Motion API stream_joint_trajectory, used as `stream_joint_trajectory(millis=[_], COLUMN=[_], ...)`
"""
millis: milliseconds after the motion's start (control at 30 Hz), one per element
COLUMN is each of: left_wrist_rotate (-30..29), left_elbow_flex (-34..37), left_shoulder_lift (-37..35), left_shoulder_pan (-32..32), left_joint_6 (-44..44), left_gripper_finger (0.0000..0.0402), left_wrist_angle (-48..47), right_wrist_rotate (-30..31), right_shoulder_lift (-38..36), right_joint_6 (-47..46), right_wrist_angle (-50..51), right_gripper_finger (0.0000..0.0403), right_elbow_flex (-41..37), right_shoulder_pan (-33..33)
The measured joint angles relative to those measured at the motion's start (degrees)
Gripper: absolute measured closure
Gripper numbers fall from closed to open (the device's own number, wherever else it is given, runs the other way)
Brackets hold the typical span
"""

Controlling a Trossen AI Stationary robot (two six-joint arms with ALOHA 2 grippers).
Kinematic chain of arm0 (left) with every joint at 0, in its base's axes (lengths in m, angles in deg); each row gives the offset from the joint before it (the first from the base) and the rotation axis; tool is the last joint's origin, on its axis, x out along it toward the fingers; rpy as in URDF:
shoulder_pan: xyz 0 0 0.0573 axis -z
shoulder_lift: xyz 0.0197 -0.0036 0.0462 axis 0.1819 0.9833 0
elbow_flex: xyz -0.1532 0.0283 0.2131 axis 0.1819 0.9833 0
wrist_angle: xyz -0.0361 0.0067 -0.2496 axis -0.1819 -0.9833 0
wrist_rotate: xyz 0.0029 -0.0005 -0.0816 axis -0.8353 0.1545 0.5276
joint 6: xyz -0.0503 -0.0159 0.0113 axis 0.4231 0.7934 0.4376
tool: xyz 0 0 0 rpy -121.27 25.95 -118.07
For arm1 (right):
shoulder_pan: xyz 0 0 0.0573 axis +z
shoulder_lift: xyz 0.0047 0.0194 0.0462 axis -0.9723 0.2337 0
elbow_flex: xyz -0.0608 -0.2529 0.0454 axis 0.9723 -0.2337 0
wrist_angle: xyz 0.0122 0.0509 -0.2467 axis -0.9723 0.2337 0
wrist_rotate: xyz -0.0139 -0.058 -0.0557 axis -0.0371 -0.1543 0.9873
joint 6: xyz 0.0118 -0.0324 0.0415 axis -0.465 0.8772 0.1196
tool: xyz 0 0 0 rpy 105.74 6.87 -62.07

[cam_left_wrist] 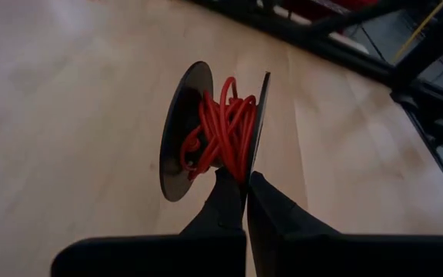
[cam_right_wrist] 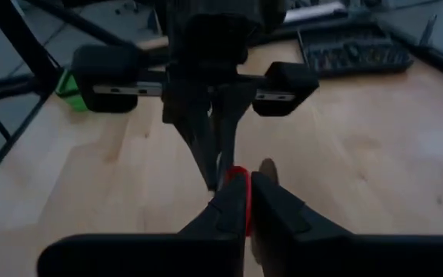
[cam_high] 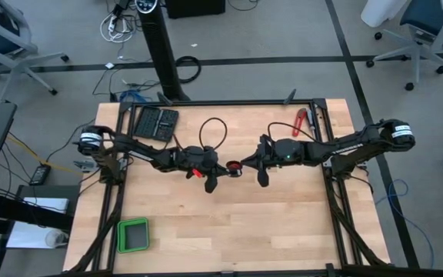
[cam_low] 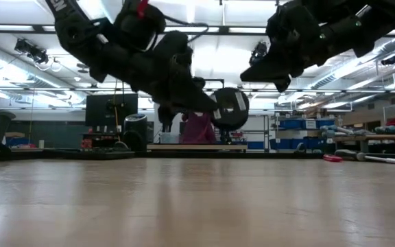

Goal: Coil cords
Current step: Coil the red wire onto the black spool

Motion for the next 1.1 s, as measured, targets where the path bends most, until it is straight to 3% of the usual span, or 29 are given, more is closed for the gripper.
stream_joint_trajectory(millis=[200,400,567,1100], left_wrist_rotate=[1.6,4.6,3.5,0.9], left_elbow_flex=[0.0,-2.4,-6.4,-12.8], left_shoulder_lift=[1.7,1.6,1.6,1.6], left_shoulder_pan=[0.0,0.0,-0.3,-0.5], left_joint_6=[0.8,-1.7,-4.5,-6.9], left_gripper_finger=[0.04,0.04,0.04,0.04], left_wrist_angle=[0.2,-0.6,-7.0,-18.0], right_wrist_rotate=[-1.9,-4.4,-7.9,-8.0], right_shoulder_lift=[0.0,0.0,0.0,0.0], right_joint_6=[-2.6,-3.6,-5.4,-6.3], right_wrist_angle=[3.3,3.1,0.6,2.4], right_gripper_finger=[0.0383,0.0355,0.0336,0.0341], right_elbow_flex=[0.0,0.0,0.0,0.0], right_shoulder_pan=[0.0,0.2,0.3,0.5])
